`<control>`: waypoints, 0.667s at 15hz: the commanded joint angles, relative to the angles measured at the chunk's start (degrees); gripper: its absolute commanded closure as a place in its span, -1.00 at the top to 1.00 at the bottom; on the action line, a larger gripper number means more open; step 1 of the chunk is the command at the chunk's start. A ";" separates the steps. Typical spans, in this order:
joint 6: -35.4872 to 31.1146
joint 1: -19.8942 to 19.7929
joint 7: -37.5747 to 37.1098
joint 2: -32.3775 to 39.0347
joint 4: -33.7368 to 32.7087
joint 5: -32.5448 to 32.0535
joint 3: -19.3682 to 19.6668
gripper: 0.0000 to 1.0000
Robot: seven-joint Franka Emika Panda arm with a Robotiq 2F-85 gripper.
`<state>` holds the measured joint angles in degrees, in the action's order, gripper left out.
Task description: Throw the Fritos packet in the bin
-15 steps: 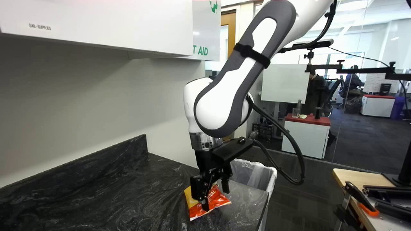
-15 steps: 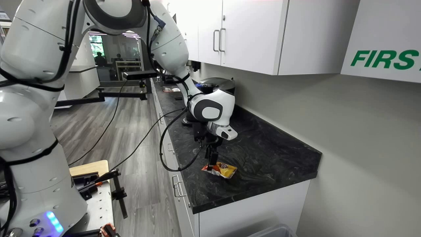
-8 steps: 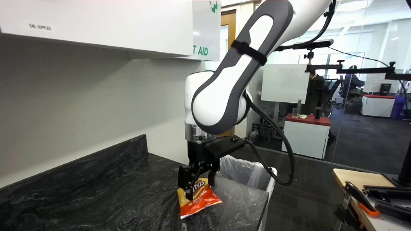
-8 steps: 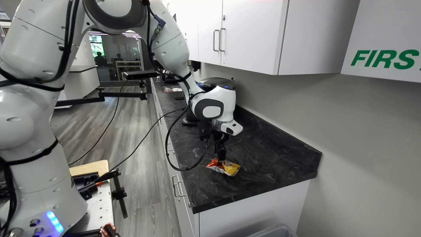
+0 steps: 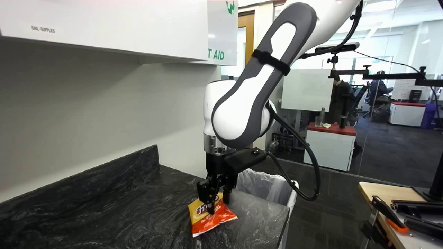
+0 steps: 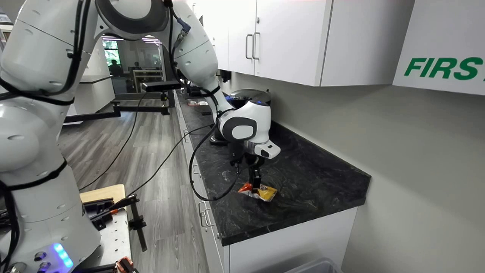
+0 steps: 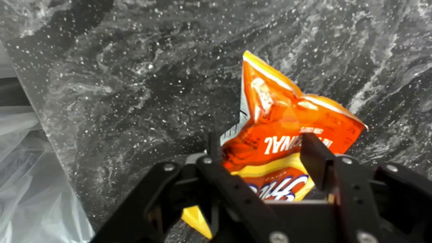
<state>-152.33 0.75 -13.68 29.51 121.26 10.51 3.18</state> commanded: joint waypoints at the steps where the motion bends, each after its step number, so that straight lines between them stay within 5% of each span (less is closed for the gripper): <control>1: -1.86 -0.47 0.40 -1.04 1.56 -0.28 -0.12 -0.33; 6: -1.99 -0.65 0.82 -1.17 1.58 -0.06 -0.44 -0.94; 10: -1.97 -0.69 0.99 -1.02 1.40 0.05 -0.70 -1.00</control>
<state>-152.76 0.75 -13.68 29.51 121.27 10.51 3.18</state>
